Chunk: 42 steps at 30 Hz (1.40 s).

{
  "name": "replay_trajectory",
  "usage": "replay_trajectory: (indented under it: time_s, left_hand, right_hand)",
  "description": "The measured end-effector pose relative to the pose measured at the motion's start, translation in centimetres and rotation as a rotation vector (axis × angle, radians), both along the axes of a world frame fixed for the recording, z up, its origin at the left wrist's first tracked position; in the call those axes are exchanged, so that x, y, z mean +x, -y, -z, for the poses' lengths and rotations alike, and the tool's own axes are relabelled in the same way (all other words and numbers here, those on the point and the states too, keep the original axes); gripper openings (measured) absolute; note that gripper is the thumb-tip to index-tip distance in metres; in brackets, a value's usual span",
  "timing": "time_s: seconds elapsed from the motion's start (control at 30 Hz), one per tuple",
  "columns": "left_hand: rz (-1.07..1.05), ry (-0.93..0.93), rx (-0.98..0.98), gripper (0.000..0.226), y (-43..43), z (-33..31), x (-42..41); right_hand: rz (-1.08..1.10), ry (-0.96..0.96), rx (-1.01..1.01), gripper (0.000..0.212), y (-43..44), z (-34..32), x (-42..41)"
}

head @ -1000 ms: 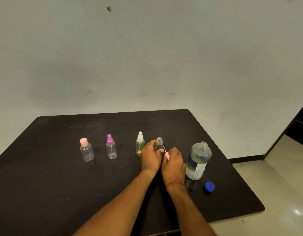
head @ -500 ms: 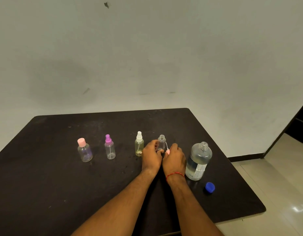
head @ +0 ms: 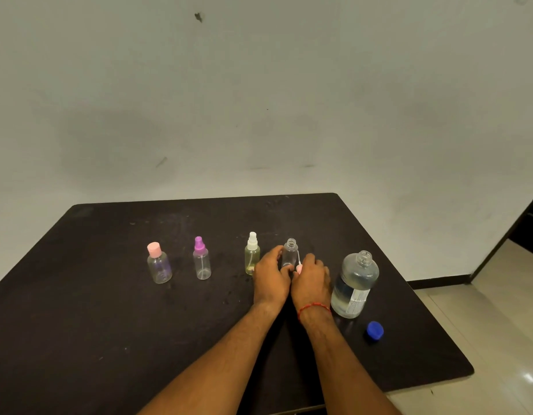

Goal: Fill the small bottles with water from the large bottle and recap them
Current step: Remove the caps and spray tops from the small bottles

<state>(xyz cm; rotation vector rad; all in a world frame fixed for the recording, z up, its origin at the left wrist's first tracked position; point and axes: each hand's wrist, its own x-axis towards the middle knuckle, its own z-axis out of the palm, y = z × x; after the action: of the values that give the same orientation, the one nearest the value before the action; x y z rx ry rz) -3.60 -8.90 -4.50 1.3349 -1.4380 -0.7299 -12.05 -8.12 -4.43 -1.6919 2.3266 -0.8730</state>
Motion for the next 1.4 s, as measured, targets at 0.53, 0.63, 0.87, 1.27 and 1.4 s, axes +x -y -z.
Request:
replay_trajectory:
  time_s: [0.53, 0.63, 0.87, 1.27, 1.4]
  left_hand:
    - [-0.164, -0.038, -0.111, 0.033, -3.4, 0.1, 4.5]
    - [-0.208, -0.071, -0.13, 0.028, -3.6, -0.1, 5.6]
    - [-0.253, -0.097, -0.092, 0.037, -3.5, -0.2, 7.1]
    - [-0.142, -0.008, 0.059, 0.053, -0.3, 0.6, 7.9]
    - [-0.071, -0.024, 0.049, 0.028, 0.6, 0.1, 8.0]
  right_hand:
    - [-0.057, -0.032, -0.176, 0.026, -2.6, -2.4, 0.6]
    - [-0.107, 0.015, -0.294, 0.019, -3.1, -3.9, 1.2]
    - [-0.309, 0.051, -0.399, 0.02, -1.7, -6.3, 4.1]
    - [-0.406, 0.063, -0.095, 0.023, 2.1, -6.1, 6.1]
    - [-0.409, 0.11, -0.057, 0.009, 2.9, -6.3, 6.2]
